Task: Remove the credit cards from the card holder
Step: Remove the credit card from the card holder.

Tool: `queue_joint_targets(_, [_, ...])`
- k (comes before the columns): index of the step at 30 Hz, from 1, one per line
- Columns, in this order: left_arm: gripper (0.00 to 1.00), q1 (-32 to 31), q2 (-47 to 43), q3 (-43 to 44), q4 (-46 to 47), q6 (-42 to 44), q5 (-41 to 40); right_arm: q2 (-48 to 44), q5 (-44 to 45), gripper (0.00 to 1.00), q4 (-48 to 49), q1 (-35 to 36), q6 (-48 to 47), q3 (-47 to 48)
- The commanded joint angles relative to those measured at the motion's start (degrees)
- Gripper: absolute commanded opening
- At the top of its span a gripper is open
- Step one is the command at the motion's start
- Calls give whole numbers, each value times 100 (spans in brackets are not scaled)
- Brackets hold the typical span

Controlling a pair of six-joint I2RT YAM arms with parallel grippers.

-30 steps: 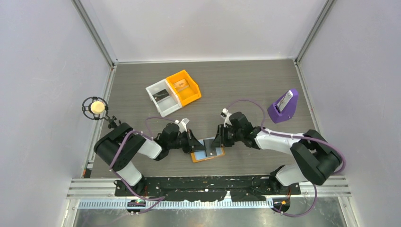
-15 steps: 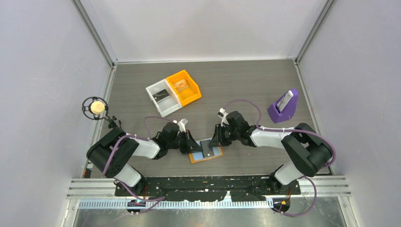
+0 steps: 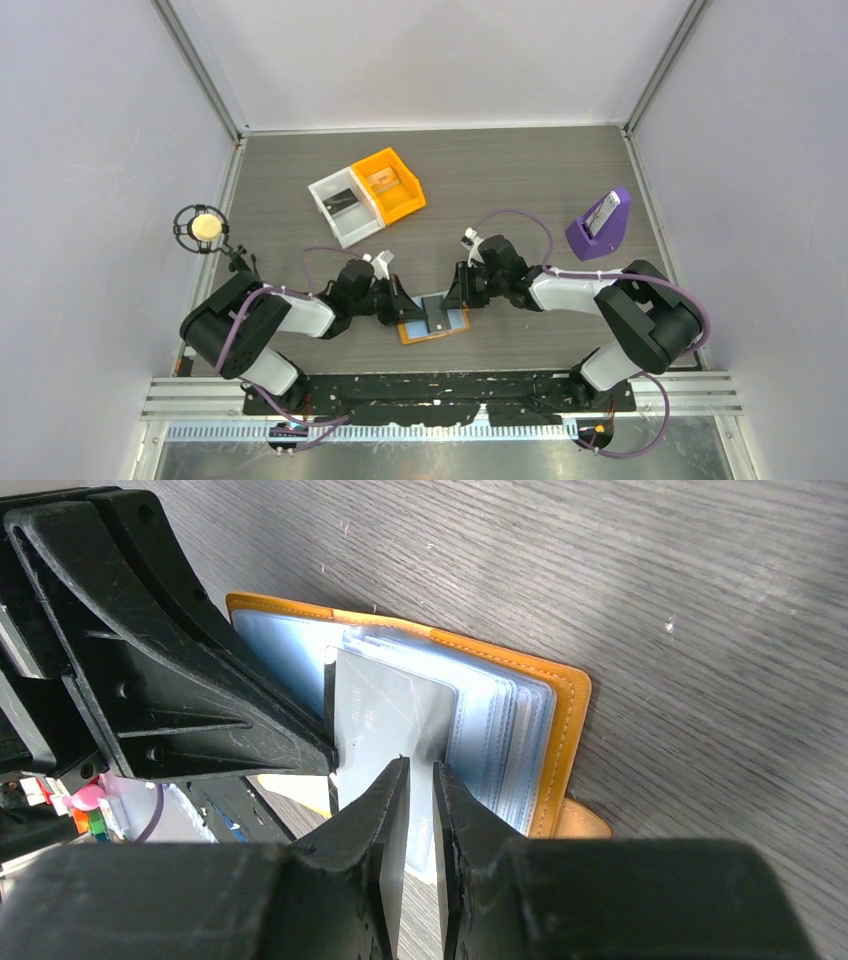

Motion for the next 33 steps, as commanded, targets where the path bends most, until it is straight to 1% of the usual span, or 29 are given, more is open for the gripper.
queue_joint_targets(1, [2, 29, -121, -190, 618, -96, 176, 80, 601, 23, -465, -15, -151, -210])
queue_joint_targets(3, [2, 33, -32, -223, 882, -161, 247, 67, 599, 23, -458, -10, -141, -195])
queue_joint_targets(5, [0, 30, 94, -264, 1219, -252, 293, 48, 607, 23, -456, -18, -132, -205])
queue_joint_targets(7, [0, 40, 185, -298, 1321, -345, 233, 32, 585, 23, -455, -14, -113, -214])
queue_joint_targets(11, [0, 40, 36, -311, 817, -233, -70, -4, 507, 22, -409, -40, -3, -260])
queue_joint_targets(14, [0, 39, -89, -247, 442, -159, -81, -32, 524, 22, -433, -63, 8, -259])
queue_joint_targets(18, [0, 46, -263, -67, -609, 72, -184, -100, 571, 22, -442, -136, 12, -302])
queue_joint_targets(19, [0, 48, -297, -62, -698, 115, -181, -116, 567, 22, -444, -143, 5, -306])
queue_joint_targets(23, [0, 55, -448, -141, -699, 73, -123, -177, 571, 22, -526, -176, -77, -256])
queue_joint_targets(33, [0, 93, -974, -229, -923, 34, -270, -250, 543, 22, -653, -198, -207, -144])
